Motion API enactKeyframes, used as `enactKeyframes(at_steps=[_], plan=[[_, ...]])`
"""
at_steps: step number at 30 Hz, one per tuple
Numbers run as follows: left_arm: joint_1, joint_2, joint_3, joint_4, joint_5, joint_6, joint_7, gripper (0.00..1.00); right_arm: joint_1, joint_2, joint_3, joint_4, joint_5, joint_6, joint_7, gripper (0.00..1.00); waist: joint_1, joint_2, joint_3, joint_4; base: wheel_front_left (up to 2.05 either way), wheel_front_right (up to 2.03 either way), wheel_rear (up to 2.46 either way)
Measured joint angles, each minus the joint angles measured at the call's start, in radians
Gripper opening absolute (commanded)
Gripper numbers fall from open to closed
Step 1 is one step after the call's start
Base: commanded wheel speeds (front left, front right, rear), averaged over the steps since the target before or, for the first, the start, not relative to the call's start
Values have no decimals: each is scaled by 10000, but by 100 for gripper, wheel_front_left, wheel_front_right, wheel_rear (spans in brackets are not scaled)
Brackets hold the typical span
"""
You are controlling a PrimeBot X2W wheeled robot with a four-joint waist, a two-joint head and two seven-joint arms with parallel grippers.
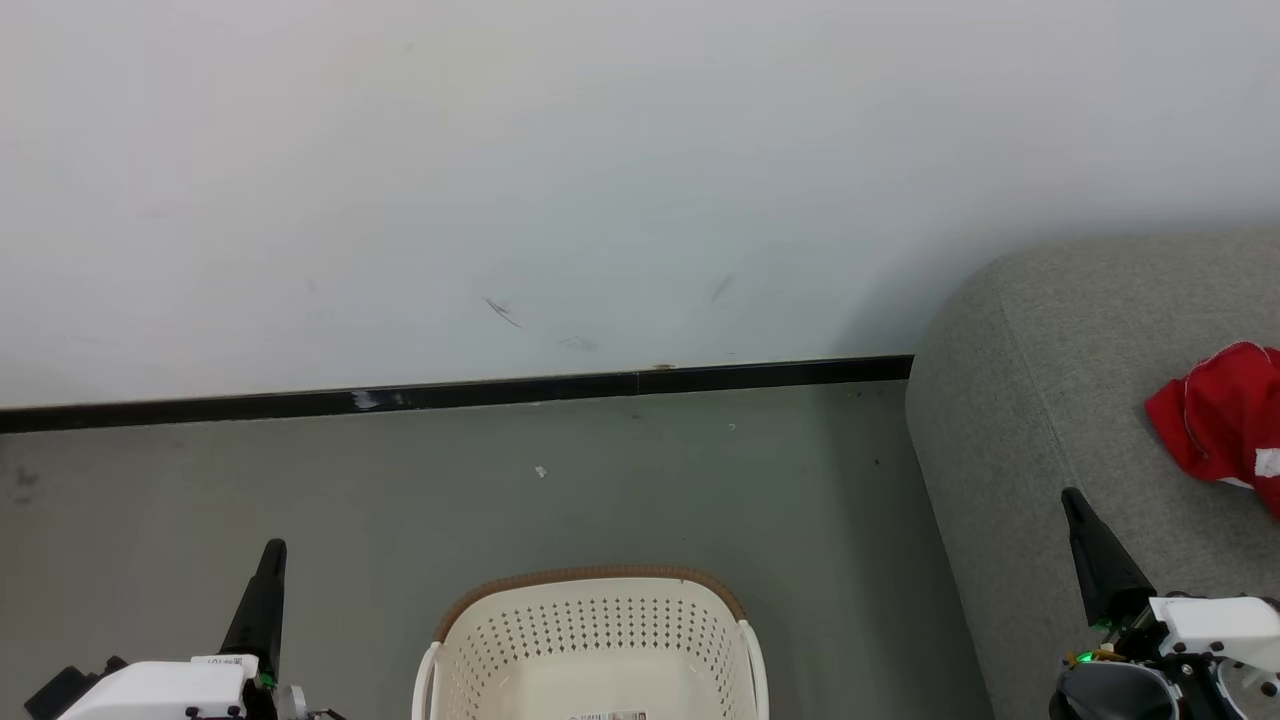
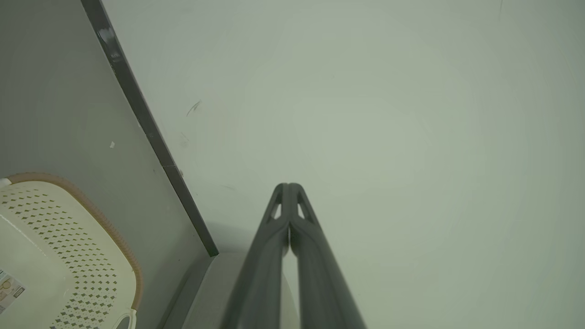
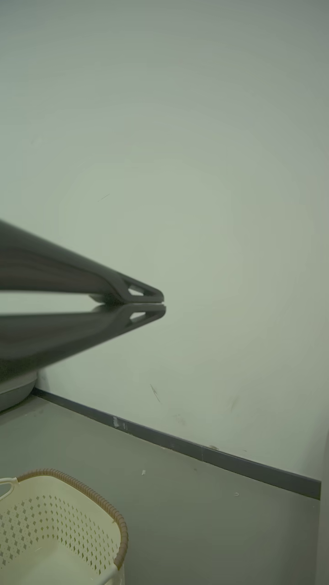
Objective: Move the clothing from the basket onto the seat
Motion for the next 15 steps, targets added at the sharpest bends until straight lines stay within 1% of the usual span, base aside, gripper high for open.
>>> enactKeyframes(at_steps=[15], plan=[[-2,0,2,13,0,-6,4,0,0,0,2,4,2,0,0,0,0,0,0,0,0,0,0]])
